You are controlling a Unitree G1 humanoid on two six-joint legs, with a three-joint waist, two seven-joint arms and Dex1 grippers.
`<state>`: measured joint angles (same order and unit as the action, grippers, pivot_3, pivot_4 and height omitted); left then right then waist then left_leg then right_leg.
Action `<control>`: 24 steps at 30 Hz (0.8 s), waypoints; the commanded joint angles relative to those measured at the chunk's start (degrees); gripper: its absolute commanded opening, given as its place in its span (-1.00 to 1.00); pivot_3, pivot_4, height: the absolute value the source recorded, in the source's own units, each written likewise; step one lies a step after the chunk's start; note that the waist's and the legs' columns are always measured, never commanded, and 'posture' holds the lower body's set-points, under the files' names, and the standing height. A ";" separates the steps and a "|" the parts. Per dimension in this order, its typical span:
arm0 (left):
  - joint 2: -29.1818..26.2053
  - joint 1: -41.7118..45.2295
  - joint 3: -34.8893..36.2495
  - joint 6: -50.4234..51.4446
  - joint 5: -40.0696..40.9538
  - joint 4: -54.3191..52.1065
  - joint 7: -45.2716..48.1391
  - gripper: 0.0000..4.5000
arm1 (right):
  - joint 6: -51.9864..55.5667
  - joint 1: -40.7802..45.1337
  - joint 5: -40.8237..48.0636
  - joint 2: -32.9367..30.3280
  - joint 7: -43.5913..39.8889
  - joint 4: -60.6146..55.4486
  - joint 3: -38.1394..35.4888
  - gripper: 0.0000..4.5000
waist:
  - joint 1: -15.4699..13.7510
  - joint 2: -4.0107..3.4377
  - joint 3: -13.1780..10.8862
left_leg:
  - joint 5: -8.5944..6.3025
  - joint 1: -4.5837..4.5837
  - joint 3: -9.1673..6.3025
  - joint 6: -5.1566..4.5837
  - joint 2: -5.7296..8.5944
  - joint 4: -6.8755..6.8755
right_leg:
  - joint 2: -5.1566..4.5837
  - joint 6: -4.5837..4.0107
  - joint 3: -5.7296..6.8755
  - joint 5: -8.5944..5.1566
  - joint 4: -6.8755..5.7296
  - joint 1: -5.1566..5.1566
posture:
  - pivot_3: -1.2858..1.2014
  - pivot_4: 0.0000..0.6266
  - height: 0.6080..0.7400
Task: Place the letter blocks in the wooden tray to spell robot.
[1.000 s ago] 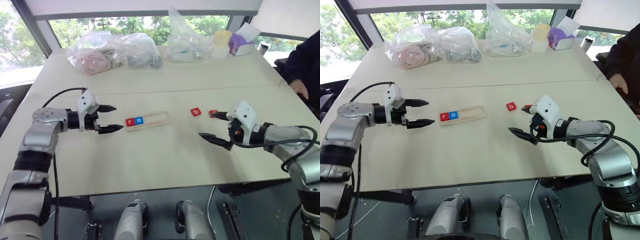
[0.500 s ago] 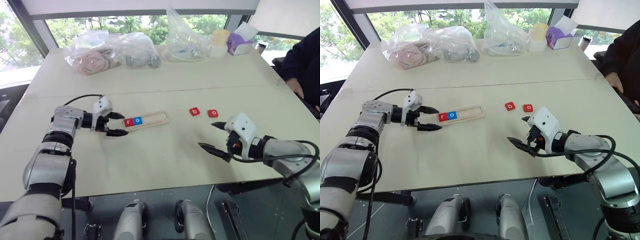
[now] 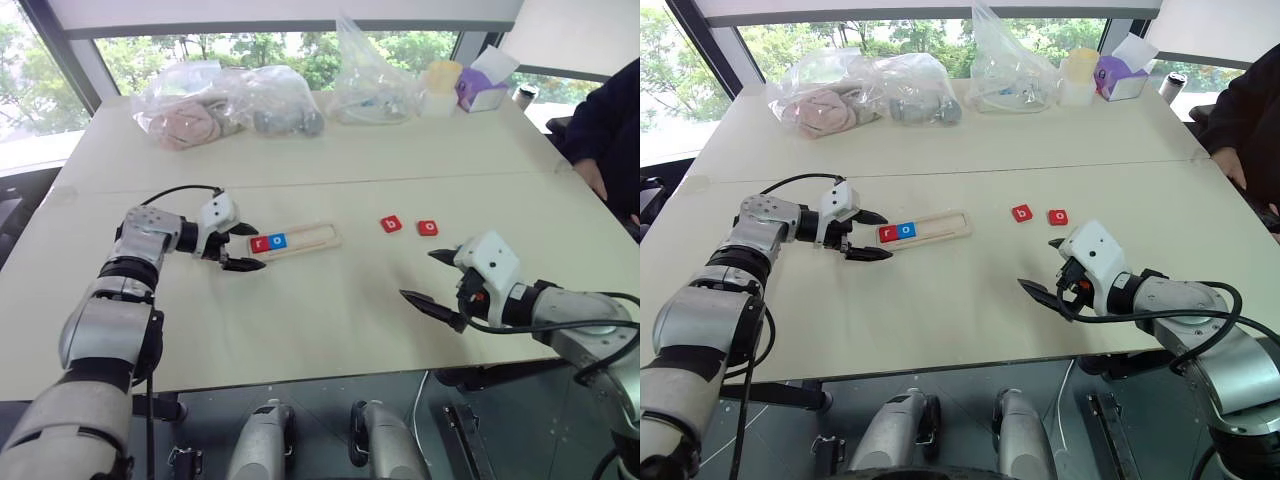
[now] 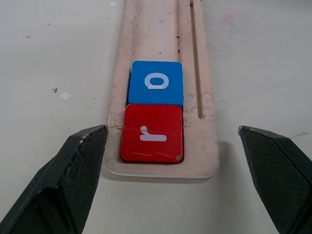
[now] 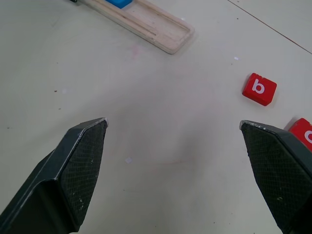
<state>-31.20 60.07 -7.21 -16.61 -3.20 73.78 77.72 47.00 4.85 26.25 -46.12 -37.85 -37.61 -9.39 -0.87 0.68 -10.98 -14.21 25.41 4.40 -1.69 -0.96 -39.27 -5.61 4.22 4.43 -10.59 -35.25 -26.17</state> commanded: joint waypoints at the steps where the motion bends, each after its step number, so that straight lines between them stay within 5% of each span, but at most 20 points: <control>1: 0.28 0.79 0.43 -0.67 -1.20 0.15 -1.34 1.00 | -0.39 0.58 0.67 -0.44 0.26 -1.98 -1.09 0.98 | 0.01 0.03 -0.01 | 0.00 0.01 0.00 0.00 0.00 0.00 | 0.00 0.00 0.00 0.00 0.00 -0.01 | 0.03 -0.52 0.77; 16: 2.40 -0.66 -0.86 0.52 -4.54 1.17 -4.88 1.00 | 0.05 0.80 0.15 -0.66 0.95 -2.31 -0.72 0.98 | -0.22 0.05 0.11 | 0.00 -0.12 -0.03 0.00 0.01 -0.07 | -0.02 0.01 0.00 0.01 0.00 0.20 | 0.03 -0.52 0.77; 20: 2.47 -1.56 -1.63 0.10 -5.55 1.05 -5.41 0.44 | 0.10 0.69 0.10 -0.63 1.12 -2.41 -0.76 1.00 | -0.34 0.06 0.13 | 0.00 -0.21 -0.03 0.00 0.01 -0.07 | -0.02 0.00 0.00 0.01 0.00 0.31 | 0.03 -0.52 0.77; 24: 2.82 -2.58 -1.89 -0.49 -5.71 0.53 -4.79 0.39 | 0.07 0.75 0.08 -0.75 1.18 -2.31 -0.70 1.00 | -0.26 0.05 0.14 | 0.00 -0.46 -0.05 0.01 -0.01 -0.07 | -0.03 -0.13 0.00 -0.07 0.03 0.56 | 0.03 -0.52 0.77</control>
<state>-28.87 59.48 -7.22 -16.92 -6.13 73.83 73.03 47.39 5.07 26.10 -46.13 -36.90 -38.02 -9.31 -1.14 0.73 -10.84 -14.22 24.85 4.35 -1.68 -0.97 -39.34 -5.64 4.09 4.43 -10.67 -35.19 -25.51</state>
